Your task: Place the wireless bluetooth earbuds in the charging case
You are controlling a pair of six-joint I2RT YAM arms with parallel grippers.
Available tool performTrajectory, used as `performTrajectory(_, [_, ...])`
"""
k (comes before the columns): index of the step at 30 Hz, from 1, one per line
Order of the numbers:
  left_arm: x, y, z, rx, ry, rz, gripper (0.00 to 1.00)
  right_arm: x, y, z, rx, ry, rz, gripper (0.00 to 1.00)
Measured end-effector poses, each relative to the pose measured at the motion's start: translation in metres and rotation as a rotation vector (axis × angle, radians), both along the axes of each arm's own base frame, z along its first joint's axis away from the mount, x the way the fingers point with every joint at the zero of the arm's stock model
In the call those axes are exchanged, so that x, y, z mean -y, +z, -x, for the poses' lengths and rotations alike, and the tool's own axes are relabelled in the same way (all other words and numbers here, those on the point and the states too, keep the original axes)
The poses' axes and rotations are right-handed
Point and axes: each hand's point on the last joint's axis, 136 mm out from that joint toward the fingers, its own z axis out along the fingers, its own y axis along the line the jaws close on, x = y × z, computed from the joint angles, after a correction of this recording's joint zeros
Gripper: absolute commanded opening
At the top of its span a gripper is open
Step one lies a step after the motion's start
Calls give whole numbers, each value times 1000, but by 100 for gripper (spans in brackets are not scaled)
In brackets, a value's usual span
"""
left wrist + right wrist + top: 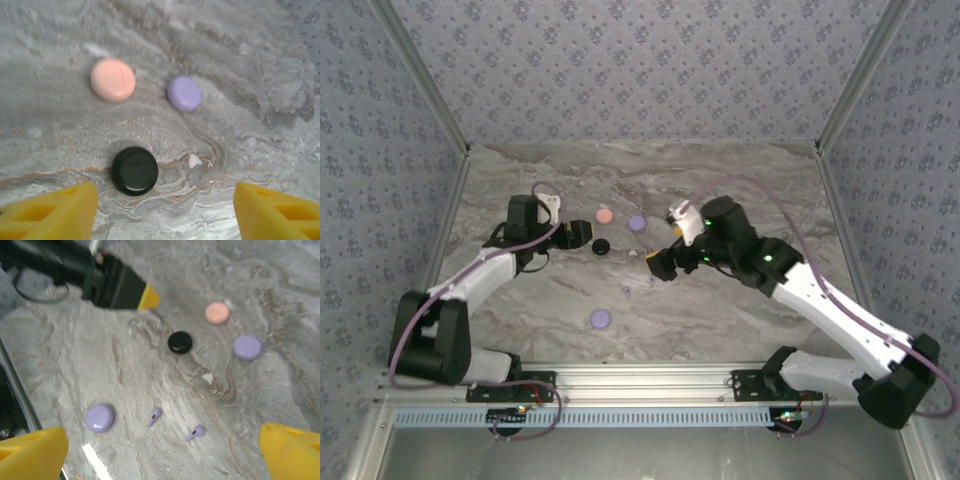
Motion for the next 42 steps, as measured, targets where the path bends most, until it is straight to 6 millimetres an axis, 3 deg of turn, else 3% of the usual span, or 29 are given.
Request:
performTrajectory(4, [-17, 28, 9, 105, 84, -16, 84, -37, -43, 13, -83, 60, 136, 98])
performTrajectory(10, [-48, 32, 21, 157, 238, -61, 94, -85, -101, 37, -252, 38, 338, 89])
performTrajectory(16, [-101, 35, 25, 153, 456, -121, 98, -104, -146, 61, -333, 1, 510, 83])
performTrajectory(22, [-144, 39, 35, 137, 614, -123, 99, -118, -173, 73, -351, 7, 649, 77])
performTrajectory(30, [-155, 36, 47, 118, 656, -119, 99, -133, -197, 71, -359, 39, 746, 77])
performTrajectory(42, [-155, 32, 52, 96, 655, -126, 99, -144, -222, 70, -376, 75, 810, 74])
